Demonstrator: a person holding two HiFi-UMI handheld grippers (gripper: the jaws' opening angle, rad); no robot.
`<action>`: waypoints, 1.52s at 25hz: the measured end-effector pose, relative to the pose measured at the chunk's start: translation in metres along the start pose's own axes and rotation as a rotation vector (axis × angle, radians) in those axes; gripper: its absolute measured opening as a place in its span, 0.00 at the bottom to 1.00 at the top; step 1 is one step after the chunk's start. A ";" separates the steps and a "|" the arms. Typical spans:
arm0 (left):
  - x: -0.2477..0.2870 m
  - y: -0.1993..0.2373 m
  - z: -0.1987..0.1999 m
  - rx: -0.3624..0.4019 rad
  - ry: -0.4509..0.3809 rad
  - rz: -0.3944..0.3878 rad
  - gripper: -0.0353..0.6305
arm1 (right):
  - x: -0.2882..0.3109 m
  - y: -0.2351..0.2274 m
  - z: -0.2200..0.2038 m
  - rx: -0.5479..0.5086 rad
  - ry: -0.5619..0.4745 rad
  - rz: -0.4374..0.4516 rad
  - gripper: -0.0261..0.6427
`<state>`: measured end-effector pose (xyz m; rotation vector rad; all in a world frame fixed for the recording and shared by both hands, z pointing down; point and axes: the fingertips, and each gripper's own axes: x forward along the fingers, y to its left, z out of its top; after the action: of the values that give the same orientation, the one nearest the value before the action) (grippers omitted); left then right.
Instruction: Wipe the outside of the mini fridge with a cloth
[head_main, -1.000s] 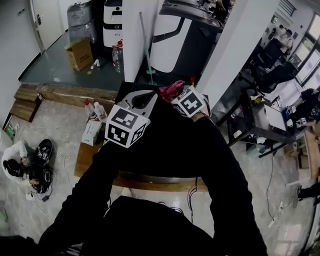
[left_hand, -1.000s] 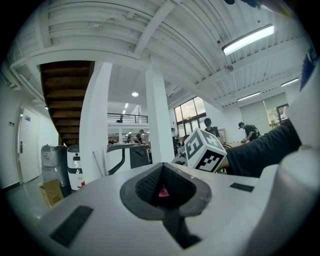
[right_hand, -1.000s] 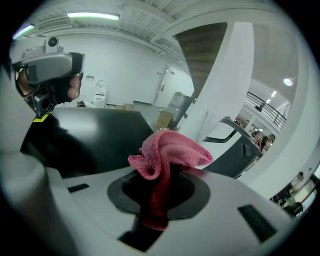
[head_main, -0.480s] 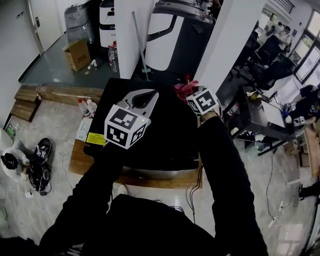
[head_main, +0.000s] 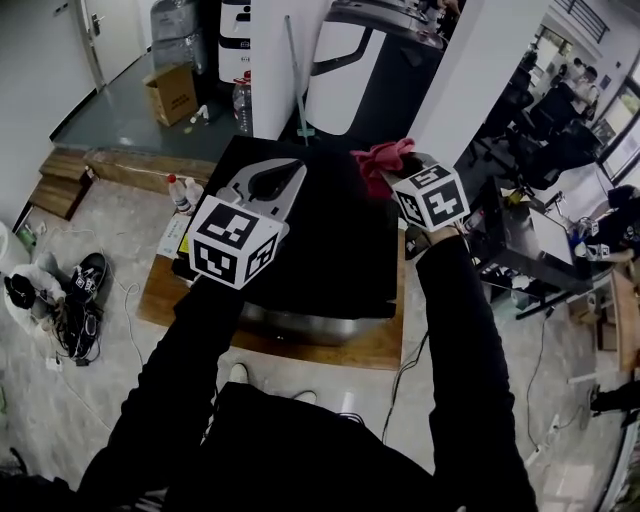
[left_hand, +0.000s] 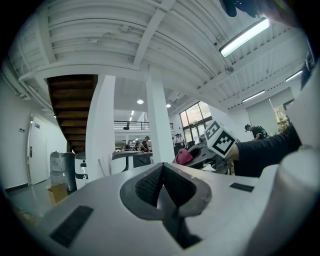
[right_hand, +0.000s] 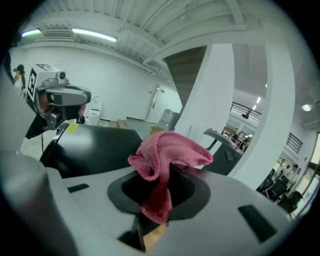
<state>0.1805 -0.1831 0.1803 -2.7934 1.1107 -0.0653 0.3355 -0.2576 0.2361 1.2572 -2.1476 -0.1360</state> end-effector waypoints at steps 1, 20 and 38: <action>-0.007 0.002 0.004 0.004 -0.011 0.005 0.06 | -0.009 0.009 0.013 -0.014 -0.023 0.001 0.16; -0.172 0.108 -0.006 -0.019 -0.039 0.078 0.06 | -0.002 0.259 0.175 -0.083 -0.158 0.198 0.16; -0.202 0.122 -0.099 -0.111 0.091 0.025 0.06 | 0.099 0.353 0.120 -0.072 0.099 0.257 0.16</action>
<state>-0.0586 -0.1434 0.2633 -2.9002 1.2045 -0.1330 -0.0306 -0.1748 0.3250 0.9191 -2.1762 -0.0413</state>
